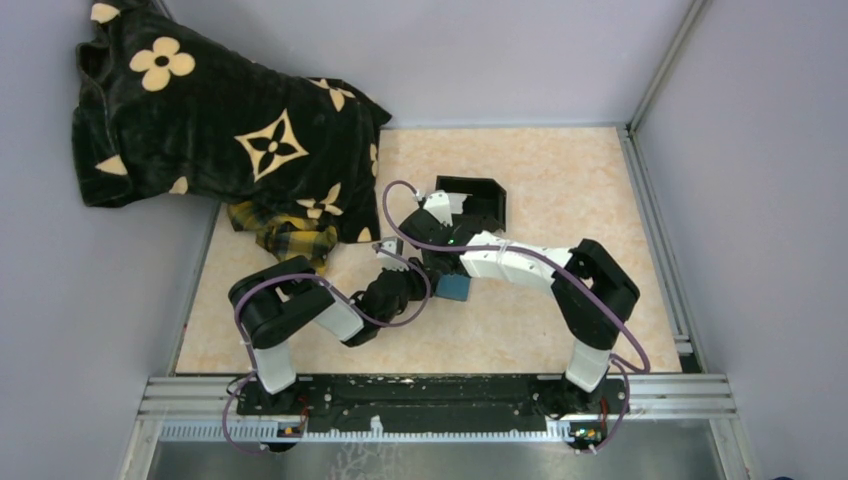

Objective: Put the credit cards into the card holder
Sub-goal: Open the card holder at the center of the board.

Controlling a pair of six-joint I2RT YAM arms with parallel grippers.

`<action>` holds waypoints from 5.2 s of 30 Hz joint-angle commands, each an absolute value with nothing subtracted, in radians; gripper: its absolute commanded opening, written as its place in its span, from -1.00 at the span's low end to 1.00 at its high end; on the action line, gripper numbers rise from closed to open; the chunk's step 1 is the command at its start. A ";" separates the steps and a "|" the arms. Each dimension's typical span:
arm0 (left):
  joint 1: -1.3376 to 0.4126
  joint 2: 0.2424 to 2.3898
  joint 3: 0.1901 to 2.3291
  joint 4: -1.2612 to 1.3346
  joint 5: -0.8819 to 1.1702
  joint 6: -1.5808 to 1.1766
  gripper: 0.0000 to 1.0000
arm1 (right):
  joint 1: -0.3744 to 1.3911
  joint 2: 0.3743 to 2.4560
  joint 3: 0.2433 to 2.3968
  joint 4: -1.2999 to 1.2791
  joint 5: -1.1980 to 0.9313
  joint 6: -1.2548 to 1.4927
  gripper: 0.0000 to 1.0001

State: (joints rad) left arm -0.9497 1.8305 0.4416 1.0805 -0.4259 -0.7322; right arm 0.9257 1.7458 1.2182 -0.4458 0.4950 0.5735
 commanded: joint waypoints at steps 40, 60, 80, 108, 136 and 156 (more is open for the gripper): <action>-1.009 1.856 0.423 0.917 -0.538 -0.781 -1.00 | 1.028 1.660 1.242 -0.721 0.705 0.623 -1.00; -1.028 1.828 0.421 0.859 -0.560 -0.788 -1.00 | 1.030 1.441 1.085 -0.798 0.748 0.691 -1.00; -1.039 1.849 0.430 0.842 -0.569 -0.792 -1.00 | 1.031 1.383 1.069 -0.814 0.754 0.711 -1.00; -1.049 1.865 0.437 0.833 -0.578 -0.793 -1.00 | 1.029 1.368 1.050 -0.814 0.753 0.719 -1.00; -1.057 1.879 0.433 0.821 -0.584 -0.793 -1.00 | 0.962 1.275 0.845 -0.565 0.543 0.736 -1.00; -1.069 1.908 0.467 0.762 -0.592 -0.789 -1.00 | 0.818 1.088 0.672 -0.373 0.368 0.741 -1.00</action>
State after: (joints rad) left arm -1.0595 1.8511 0.4801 0.9718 -0.6250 -0.7971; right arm 0.8410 1.0931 0.6971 -0.4507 0.4110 0.7376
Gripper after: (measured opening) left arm 0.025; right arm 0.006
